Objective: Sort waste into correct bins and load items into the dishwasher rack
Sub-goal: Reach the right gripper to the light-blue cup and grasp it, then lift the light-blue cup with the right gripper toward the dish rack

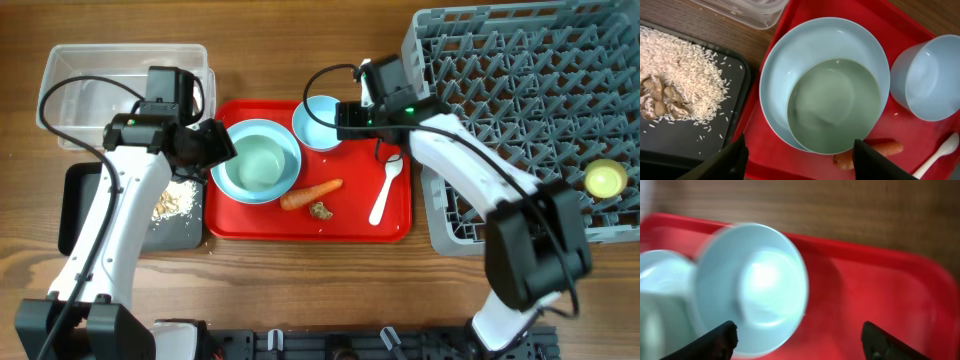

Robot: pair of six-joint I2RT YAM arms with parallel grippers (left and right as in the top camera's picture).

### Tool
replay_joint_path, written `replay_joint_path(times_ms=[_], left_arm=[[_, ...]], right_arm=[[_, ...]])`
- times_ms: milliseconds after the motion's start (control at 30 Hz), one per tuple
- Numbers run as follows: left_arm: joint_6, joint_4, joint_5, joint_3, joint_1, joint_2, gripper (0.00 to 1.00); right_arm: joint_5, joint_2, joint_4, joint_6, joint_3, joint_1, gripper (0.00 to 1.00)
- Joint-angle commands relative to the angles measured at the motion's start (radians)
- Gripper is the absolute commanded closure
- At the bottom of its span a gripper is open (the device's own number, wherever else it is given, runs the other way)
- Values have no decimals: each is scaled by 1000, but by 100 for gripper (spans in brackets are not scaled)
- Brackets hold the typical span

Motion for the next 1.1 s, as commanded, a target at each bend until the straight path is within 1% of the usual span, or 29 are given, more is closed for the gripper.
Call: replay_joint_path(times_ms=[0, 33, 100, 167, 200, 300, 400, 500, 700, 800, 867, 967, 1067], left_arm=[[-19, 0, -15, 7, 12, -13, 31], [-19, 0, -15, 7, 12, -13, 31], [-19, 0, -15, 7, 12, -13, 31], [-19, -1, -15, 7, 12, -13, 31], [-19, -1, -15, 7, 12, -13, 31], [-19, -1, -14, 7, 11, -13, 31], [-19, -1, -14, 7, 11, -13, 31], [-19, -1, -11, 7, 11, -13, 31], [-19, -1, -11, 7, 11, -13, 30], [-19, -1, -11, 7, 12, -13, 30], [-19, -1, -11, 7, 12, -13, 30], [-19, 0, -12, 7, 12, -13, 30], [-19, 0, -11, 7, 12, -13, 30]], right_arm=[[22, 94, 19, 93, 13, 2, 30], [14, 110, 20, 94, 13, 2, 41], [16, 128, 17, 112, 13, 2, 55], [16, 129, 19, 112, 13, 2, 64], [29, 124, 22, 112, 13, 2, 73], [60, 106, 21, 111, 13, 0, 90], [88, 61, 13, 107, 13, -10, 95], [131, -15, -13, 103, 13, -31, 96], [165, -249, -96, -27, 13, -116, 96], [283, -349, -154, -87, 13, -167, 96], [412, -405, -183, -123, 13, -208, 96], [569, -460, -200, -169, 13, -273, 95], [666, -489, -199, -221, 13, -342, 96]])
